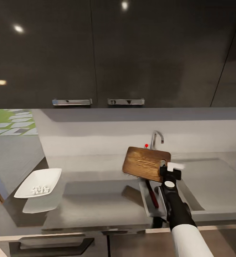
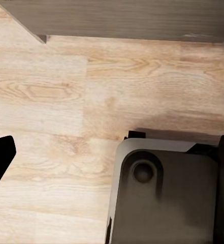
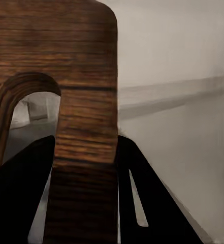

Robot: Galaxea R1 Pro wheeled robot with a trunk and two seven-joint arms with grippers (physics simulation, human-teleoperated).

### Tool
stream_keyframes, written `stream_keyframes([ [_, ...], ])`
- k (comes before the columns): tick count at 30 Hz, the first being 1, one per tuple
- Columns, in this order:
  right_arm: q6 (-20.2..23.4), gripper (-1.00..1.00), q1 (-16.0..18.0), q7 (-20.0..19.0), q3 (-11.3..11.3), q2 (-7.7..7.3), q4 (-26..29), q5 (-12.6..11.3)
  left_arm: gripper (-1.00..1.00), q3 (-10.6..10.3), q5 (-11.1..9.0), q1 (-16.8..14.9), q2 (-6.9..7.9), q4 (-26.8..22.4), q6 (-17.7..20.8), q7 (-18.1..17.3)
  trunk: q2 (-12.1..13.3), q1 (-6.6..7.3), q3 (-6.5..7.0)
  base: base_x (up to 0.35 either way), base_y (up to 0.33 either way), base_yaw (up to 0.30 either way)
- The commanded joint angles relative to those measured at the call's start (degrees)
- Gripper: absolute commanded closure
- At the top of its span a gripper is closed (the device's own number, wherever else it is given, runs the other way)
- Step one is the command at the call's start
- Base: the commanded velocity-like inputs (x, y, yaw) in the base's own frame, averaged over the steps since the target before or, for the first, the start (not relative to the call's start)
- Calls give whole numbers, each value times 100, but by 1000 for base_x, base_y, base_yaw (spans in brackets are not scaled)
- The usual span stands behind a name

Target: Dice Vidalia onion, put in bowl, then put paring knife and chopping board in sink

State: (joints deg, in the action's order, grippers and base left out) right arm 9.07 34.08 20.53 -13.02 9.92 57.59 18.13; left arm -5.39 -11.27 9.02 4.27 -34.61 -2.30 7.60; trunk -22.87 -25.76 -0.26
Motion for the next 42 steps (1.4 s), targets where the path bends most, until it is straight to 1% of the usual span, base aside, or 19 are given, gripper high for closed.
stream_keyframes([
  [1,56,100,2,130,-1,8,7,-78,-100,-49,-60,1,10,-6,-14,48,-5,-3,-2,0,-30,0],
  [3,102,100,2,498,2,8,-77,-454,-100,-49,-60,2,12,-8,-15,48,-5,-3,-2,0,-12,0],
  [4,111,100,2,640,3,8,-209,-563,-100,-49,-60,3,12,-8,-13,48,-5,-3,-2,0,-4,0],
  [7,119,100,2,874,1,8,-492,-686,-100,-49,-60,3,13,-16,-13,44,-5,-3,-2,0,-1,0],
  [8,120,100,2,996,1,8,-538,-787,-100,-48,-60,1,16,-22,-13,44,-5,-3,-2,0,0,0],
  [10,125,100,2,1331,1,8,-574,-1186,-100,-43,-60,0,23,-26,-13,42,-5,-3,-2,0,0,0],
  [11,159,100,2,1613,5,8,-582,-1522,-100,-42,-60,-1,27,-27,-10,41,-5,-3,-2,0,0,0],
  [12,227,100,5,1807,12,8,-585,-1752,-100,-41,-60,0,28,-27,-9,40,-5,-3,-2,0,0,0],
  [13,400,100,14,2055,19,8,-584,-2069,-100,-41,-60,0,29,-28,-10,40,-5,-3,-2,0,0,0],
  [14,600,100,27,2214,23,8,-583,-2307,-100,-41,-60,0,30,-28,-10,40,-5,-3,-2,0,0,0],
  [17,867,100,81,2418,27,8,-582,-2520,-100,-41,-60,0,30,-28,-9,40,-5,-3,-2,0,0,0],
  [21,1053,100,495,2917,20,8,-776,-2648,-100,-41,-60,0,30,-26,-8,40,-5,-3,-2,0,0,0],
  [23,1105,100,849,3085,19,8,-1106,-2945,-100,-41,-60,-4,30,-21,-8,40,-5,-3,-2,0,0,0],
  [25,1118,100,1139,3341,15,8,-1374,-3371,-100,-41,-60,-5,30,-20,-8,40,-5,-3,-2,0,0,0],
  [28,1115,100,1466,3749,11,8,-1531,-3804,-100,-41,-60,-5,32,-18,-8,40,-5,-3,-2,0,0,0],
  [31,930,100,1583,4223,-10,8,-1579,-4005,-100,-41,-60,-5,32,-12,-8,40,-5,-3,-2,0,0,0],
  [35,273,100,1600,4812,-19,8,-1749,-4253,-100,-41,-60,-6,38,-33,-8,40,-5,-3,-2,2,0,0],
  [39,78,100,1602,4941,2,8,-1803,-4283,-100,-41,-60,-6,39,-44,-8,40,-5,-3,-2,166,0,0],
  [42,-186,100,1597,4984,2,8,-2130,-4291,-100,-41,-60,-6,39,-46,-8,40,-5,-3,-2,320,0,0],
])
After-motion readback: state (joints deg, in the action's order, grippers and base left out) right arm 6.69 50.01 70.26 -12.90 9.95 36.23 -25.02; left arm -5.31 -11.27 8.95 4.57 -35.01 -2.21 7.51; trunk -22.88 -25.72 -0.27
